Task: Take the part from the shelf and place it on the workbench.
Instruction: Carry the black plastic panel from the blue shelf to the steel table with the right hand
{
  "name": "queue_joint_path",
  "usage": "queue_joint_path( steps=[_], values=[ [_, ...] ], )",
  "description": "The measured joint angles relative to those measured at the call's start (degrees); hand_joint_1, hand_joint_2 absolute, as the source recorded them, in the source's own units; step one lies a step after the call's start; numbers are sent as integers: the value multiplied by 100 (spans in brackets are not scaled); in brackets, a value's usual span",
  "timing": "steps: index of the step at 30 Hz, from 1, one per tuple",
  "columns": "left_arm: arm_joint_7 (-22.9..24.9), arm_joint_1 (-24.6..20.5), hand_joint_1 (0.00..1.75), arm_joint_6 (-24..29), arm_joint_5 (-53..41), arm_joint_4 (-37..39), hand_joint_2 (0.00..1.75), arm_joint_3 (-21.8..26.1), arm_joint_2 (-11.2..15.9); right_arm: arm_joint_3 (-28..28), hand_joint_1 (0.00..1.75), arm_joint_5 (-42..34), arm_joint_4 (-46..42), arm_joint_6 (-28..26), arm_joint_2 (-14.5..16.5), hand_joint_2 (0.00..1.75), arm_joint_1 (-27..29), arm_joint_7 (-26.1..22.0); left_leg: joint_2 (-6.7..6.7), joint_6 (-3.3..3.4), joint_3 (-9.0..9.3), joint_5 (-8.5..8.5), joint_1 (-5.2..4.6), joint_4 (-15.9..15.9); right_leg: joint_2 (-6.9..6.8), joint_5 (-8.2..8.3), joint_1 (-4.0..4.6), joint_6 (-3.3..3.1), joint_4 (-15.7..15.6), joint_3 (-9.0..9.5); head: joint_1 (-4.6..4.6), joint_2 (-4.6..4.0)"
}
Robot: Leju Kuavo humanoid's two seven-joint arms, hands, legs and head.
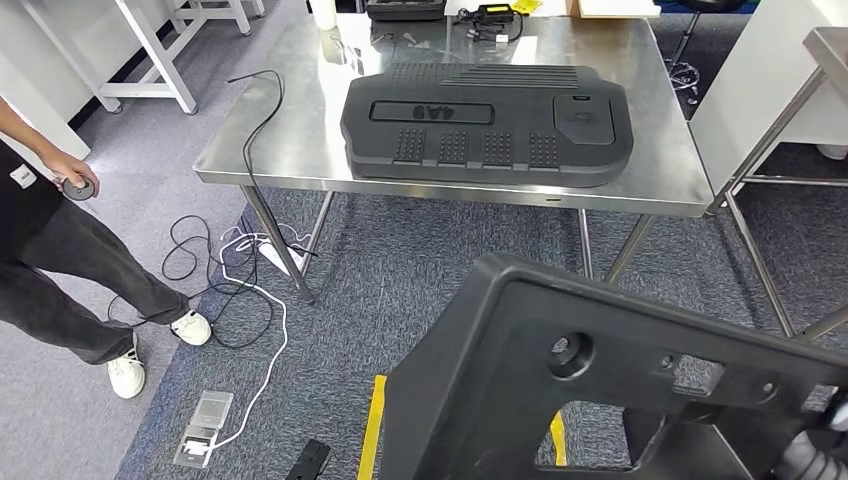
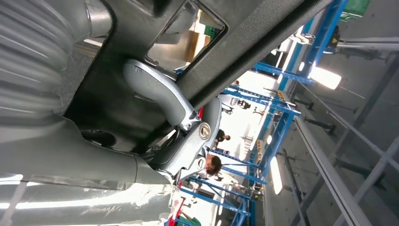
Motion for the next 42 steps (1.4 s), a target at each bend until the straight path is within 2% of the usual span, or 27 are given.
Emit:
queue_joint_path(
  steps=[1, 2, 4, 5, 6, 8, 10, 11, 12, 14, 15, 16, 17, 19, 20, 21, 23, 31, 42],
  values=[
    [4, 1, 175, 0, -8, 0, 175, 0, 0, 0, 175, 7, 0, -3, 0, 175, 5, 1, 4, -1, -60, 21, 7, 77, -1, -24, 5, -1, 1, 24, -2, 1],
    [7, 1, 175, 0, -18, 0, 175, 0, 0, 0, 175, 13, 0, -7, 0, 175, 10, 1, 6, 11, -10, 159, 9, -76, 0, -55, 7, 3, 1, 62, -3, 1],
    [9, -3, 175, -3, -34, 0, 175, -1, 0, 0, 175, 20, -2, -12, 0, 175, 13, 1, 8, 58, 299, 591, 4, -806, -2, -139, 5, 21, -2, 172, -1, 1],
    [10, -7, 175, -5, -38, 0, 175, -1, 0, 0, 175, 21, -3, -14, 0, 175, 14, 1, 12, 84, 427, 684, -16, -1128, -3, -177, 4, 38, -3, 212, 11, 0],
    [12, -15, 175, -7, -40, -1, 175, -2, 0, 0, 175, 21, -5, -16, 0, 175, 14, 3, 13, 113, 507, 742, -33, -1340, -4, -213, 4, 66, -3, 236, 15, 0],
    [17, -24, 175, -10, -43, -1, 175, -2, 0, 0, 175, 21, -9, -20, 0, 175, 19, 5, 9, 163, 534, 691, -75, -1432, -4, -266, 2, 137, -22, 264, 25, 1],
    [22, -30, 175, -11, -44, -1, 175, -3, -1, 0, 175, 21, -15, -21, -2, 175, 20, 5, 4, 213, 605, 726, -51, -1522, 1, -351, -3, 198, -15, 312, 18, 1],
    [22, -39, 175, -10, -44, -2, 175, -3, 1, 0, 175, 21, -19, -22, -4, 175, 13, 4, 6, 240, 648, 722, -37, -1572, 6, -436, -4, 214, 100, 271, 21, 1],
    [22, -51, 175, -8, -43, -2, 175, -4, 2, 0, 175, 21, -21, -23, -7, 175, 9, 4, 8, 267, 690, 718, -22, -1617, 10, -564, -3, 226, 340, 156, 23, 1],
    [22, -68, 175, -7, -42, -2, 175, -4, 4, 0, 175, 21, -24, -23, -10, 175, 16, 4, 10, 316, 734, 682, -36, -1632, 15, -846, 1, 242, 1089, -287, 31, 1],
    [22, -71, 175, -9, -42, -3, 175, -4, 4, 0, 175, 20, -24, -23, -12, 175, 24, 5, 8, 332, 752, 659, -44, -1629, 17, -911, 2, 249, 1419, -518, 32, 1],
    [22, -69, 175, -12, -43, -3, 175, -4, 3, 0, 175, 20, -24, -23, -13, 175, 33, 7, 5, 339, 776, 631, -51, -1623, 18, -859, 2, 252, 1576, -677, 31, 1],
    [22, -66, 175, -14, -43, -3, 175, -4, 3, 0, 175, 20, -24, -23, -13, 175, 36, 7, 0, 338, 807, 602, -54, -1616, 19, -694, 2, 249, 1523, -735, 31, 1],
    [22, -63, 175, -16, -43, -2, 175, -4, 2, 0, 175, 20, -24, -23, -14, 175, 34, 7, -15, 316, 883, 531, -55, -1594, 23, -167, 2, 227, 876, -568, 33, 0],
    [22, -68, 175, -16, -44, -3, 175, -4, 2, 1, 175, 20, -24, -23, -14, 175, 34, 8, -23, 294, 904, 498, -64, -1572, 28, 20, 12, 217, 537, -451, 37, 1],
    [23, -73, 175, -16, -44, -3, 175, -4, 2, 1, 175, 20, -26, -24, -15, 175, 34, 8, -29, 272, 909, 473, -71, -1550, 35, 127, 18, 202, 289, -369, 35, 1],
    [27, -82, 175, -15, -45, -4, 175, -4, 2, 2, 175, 19, -29, -26, -15, 175, 35, 9, -33, 252, 891, 447, -88, -1521, 50, 138, 35, 187, 136, -328, 15, 1],
    [68, -88, 175, 2, -51, -4, 175, -7, 2, 2, 175, 21, -31, -23, -15, 175, 32, 9, -31, 225, 945, 439, -61, -1576, 58, 102, 69, 125, 116, -297, -2, 0],
    [115, -116, 175, 15, -58, -4, 175, -7, 2, 2, 175, 5, -31, 11, -15, 175, 30, 1, -30, 176, 956, 433, -51, -1599, 58, 90, 73, 107, 113, -288, -1, 1]
  ],
)
